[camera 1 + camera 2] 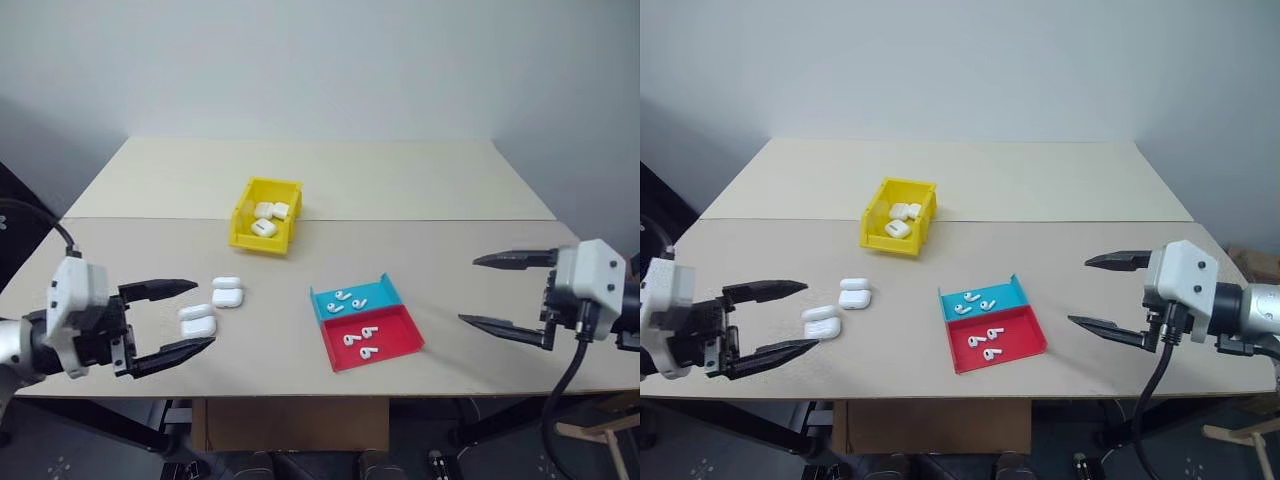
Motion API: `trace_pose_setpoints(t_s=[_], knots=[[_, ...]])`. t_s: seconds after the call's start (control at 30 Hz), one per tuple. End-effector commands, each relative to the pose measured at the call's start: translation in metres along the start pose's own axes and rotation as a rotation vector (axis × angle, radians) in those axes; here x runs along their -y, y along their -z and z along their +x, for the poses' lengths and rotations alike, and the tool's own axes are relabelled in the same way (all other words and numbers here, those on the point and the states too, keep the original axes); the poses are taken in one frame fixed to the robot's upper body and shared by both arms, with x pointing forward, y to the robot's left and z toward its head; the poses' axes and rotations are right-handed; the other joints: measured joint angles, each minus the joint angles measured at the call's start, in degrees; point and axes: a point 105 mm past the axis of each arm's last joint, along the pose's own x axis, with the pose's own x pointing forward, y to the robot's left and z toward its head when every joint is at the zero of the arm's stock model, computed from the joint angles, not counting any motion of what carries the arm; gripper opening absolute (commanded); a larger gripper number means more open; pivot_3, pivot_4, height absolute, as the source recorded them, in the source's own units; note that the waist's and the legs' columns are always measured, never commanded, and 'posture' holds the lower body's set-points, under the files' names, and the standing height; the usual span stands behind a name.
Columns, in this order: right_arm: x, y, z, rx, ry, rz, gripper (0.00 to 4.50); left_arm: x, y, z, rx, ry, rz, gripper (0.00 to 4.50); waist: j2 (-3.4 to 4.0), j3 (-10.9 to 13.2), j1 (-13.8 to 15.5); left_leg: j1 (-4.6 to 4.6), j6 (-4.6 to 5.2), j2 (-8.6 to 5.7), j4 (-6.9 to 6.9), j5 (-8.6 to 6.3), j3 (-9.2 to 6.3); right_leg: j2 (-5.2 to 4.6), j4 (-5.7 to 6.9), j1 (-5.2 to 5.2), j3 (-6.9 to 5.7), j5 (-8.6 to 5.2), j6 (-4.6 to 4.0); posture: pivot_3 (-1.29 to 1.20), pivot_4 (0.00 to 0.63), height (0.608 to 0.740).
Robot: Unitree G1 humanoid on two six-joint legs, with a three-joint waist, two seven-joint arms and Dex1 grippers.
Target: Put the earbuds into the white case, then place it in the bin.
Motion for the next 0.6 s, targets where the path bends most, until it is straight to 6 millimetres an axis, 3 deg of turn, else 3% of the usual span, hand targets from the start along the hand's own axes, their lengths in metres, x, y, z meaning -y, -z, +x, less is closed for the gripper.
trace_pose_setpoints(t_s=[0.03,0.43,0.5,0.6], knots=[[0.003,-0.009,-0.002,0.021,0.005,-0.021,4.49,0.005,-0.01,-0.002,0.019,-0.007,0.025,4.5,0.0,0.0,0.0,0.01,0.0,0.0,0.0,0.0,0.0,0.0,0.0,0.01,0.0,0.0,0.0,0.0,0.15,0.74],[0.005,-0.006,0.01,0.036,-0.017,-0.034,4.49,0.004,-0.013,-0.003,0.015,-0.143,0.082,4.5,0.0,0.0,-0.1,0.0,0.0,0.0,0.0,0.0,0.01,0.01,0.02,-0.01,0.0,0.0,-0.01,0.0,0.15,0.74],[0.006,-0.005,0.011,0.035,-0.021,-0.041,4.49,0.001,-0.013,-0.002,0.006,-0.231,0.094,4.5,-0.01,0.0,0.0,0.01,0.0,0.0,0.0,0.0,0.0,0.01,0.01,0.01,0.0,0.0,-0.01,0.0,0.15,0.74],[0.01,-0.006,0.014,0.055,-0.015,-0.048,4.49,-0.008,-0.013,0.005,-0.065,-0.499,0.22,4.5,-0.01,0.0,0.0,0.0,0.0,0.0,0.0,0.0,0.01,0.0,-0.01,0.04,0.02,0.01,0.0,0.0,0.15,0.74]])
